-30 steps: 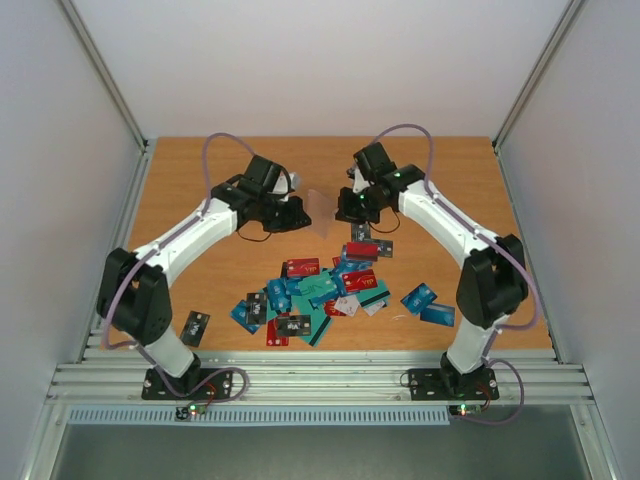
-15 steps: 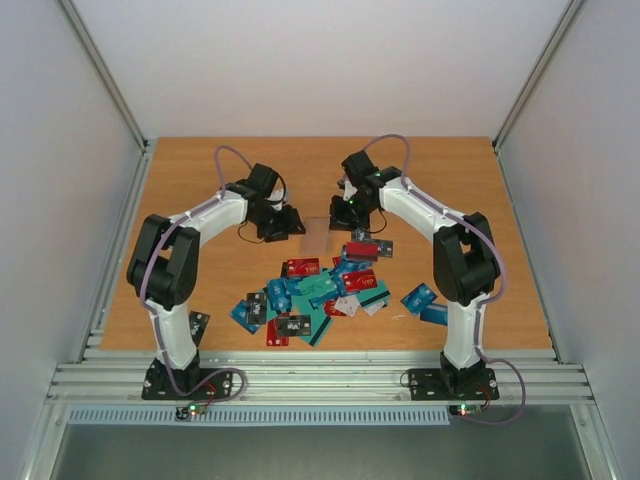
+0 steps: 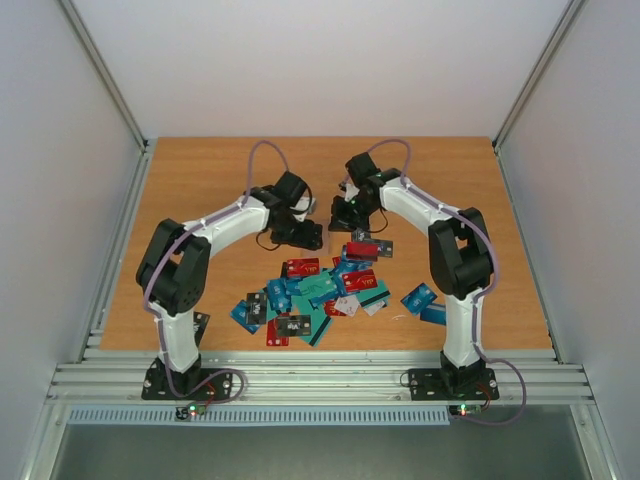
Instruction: Put the credit cards into the card holder
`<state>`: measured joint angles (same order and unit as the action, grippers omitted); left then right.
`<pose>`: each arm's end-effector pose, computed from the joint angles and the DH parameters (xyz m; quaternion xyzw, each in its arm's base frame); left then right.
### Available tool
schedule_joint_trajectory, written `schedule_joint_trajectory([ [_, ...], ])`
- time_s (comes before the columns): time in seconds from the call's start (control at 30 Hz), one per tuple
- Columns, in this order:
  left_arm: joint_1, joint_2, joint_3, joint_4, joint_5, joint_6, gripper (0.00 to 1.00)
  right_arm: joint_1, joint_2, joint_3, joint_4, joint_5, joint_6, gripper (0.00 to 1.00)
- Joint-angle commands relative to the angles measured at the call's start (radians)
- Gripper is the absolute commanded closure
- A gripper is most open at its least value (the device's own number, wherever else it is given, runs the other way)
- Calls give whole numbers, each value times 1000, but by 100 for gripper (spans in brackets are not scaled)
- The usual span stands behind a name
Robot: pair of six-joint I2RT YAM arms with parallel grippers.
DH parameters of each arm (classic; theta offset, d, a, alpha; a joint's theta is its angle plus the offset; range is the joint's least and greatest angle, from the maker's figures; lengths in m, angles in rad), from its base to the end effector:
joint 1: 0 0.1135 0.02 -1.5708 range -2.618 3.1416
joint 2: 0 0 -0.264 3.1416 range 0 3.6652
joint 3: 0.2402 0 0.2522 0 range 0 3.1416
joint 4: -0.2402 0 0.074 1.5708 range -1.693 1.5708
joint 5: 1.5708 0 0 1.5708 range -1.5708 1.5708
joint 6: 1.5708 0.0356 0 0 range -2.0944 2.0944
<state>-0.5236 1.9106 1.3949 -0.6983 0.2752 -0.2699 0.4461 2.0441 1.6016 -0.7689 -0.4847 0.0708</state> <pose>0.3316 -0.2026 0.1924 0.1475 0.9639 -0.1924 0.1100 0.3758 0.1981 0.1990 -0.2203 0.9304 0.2726 0.1074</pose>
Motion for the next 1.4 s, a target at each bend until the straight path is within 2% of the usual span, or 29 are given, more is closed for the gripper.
schedule_joint_trajectory([
  [0.0,-43,-55,-31,100,-51,71,16,-27,-36,15,24,-79,34,99],
  [0.2,-67,-96,-90,174,-104,105,14,-27,-50,30,-2,-117,57,99],
  [0.5,-100,-73,-84,223,-120,94,13,-27,-70,54,-44,-143,59,99],
  [0.73,-114,-42,-73,194,-165,107,12,-28,-70,79,-74,-140,52,99],
  [0.97,-114,-60,-104,190,-258,125,15,-27,-71,71,-84,-133,53,99],
  [1.37,-112,-40,-90,191,-310,128,21,-26,-84,49,-85,-119,52,99],
])
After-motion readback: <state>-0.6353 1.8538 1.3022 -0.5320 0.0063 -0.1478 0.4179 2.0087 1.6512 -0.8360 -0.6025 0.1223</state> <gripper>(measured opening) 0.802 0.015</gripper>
